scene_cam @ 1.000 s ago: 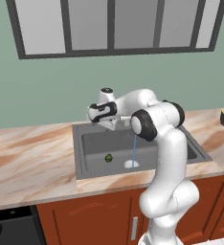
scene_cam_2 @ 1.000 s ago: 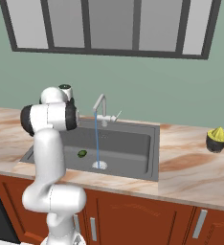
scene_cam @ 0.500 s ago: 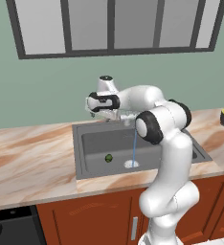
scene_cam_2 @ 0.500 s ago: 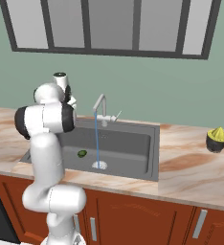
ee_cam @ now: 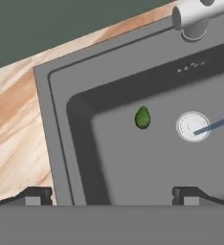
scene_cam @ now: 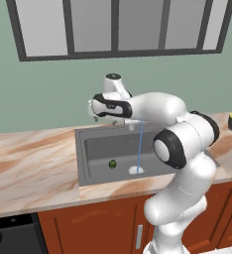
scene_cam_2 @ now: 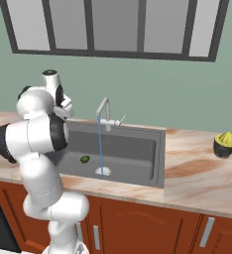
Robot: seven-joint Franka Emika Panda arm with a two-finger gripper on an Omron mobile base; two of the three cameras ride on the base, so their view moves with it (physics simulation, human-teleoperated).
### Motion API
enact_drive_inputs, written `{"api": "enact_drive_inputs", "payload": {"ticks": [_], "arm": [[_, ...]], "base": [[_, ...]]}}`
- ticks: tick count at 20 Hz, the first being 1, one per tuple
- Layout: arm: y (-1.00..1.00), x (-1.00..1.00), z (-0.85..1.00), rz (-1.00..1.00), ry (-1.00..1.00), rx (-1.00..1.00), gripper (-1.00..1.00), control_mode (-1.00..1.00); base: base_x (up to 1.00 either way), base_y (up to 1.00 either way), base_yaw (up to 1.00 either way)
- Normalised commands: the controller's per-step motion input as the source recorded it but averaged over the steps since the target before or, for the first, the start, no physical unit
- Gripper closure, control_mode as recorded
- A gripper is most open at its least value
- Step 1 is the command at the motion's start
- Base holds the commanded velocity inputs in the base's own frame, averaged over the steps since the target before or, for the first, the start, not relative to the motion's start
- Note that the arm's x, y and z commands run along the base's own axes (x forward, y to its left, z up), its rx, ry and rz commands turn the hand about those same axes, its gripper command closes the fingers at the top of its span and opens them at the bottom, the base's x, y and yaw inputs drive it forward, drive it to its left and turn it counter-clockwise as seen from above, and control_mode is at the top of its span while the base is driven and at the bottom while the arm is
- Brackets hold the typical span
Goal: Turn on the sink faucet. Then move the avocado from the counter to the sink. Turn off the sink. Move the vegetable from the sink to the pot next to the stove. Finally move the pot to the front center burner.
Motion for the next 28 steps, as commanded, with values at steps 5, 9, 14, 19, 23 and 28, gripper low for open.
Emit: {"api": "enact_drive_inputs", "payload": {"ticks": [5, 9, 14, 19, 23, 28], "arm": [[-0.07, -0.97, 0.3, 0.22, -0.16, 0.0, -1.0, -1.0], [-0.3, -0.88, 0.3, 0.21, -0.18, 0.0, -1.0, -1.0], [-0.66, -0.65, 0.31, 0.19, -0.2, 0.0, -1.0, -1.0], [-0.77, -0.6, 0.29, 0.2, -0.21, 0.01, -1.0, -1.0], [-0.9, -0.41, 0.15, 0.23, -0.22, 0.06, -1.0, -1.0], [-0.95, -0.08, 0.0, 0.24, -0.24, 0.12, -1.0, -1.0]], "base": [[0.0, 0.0, 0.0], [0.0, 0.0, 0.0], [0.0, 0.0, 0.0], [0.0, 0.0, 0.0], [0.0, 0.0, 0.0], [0.0, 0.0, 0.0]]}}
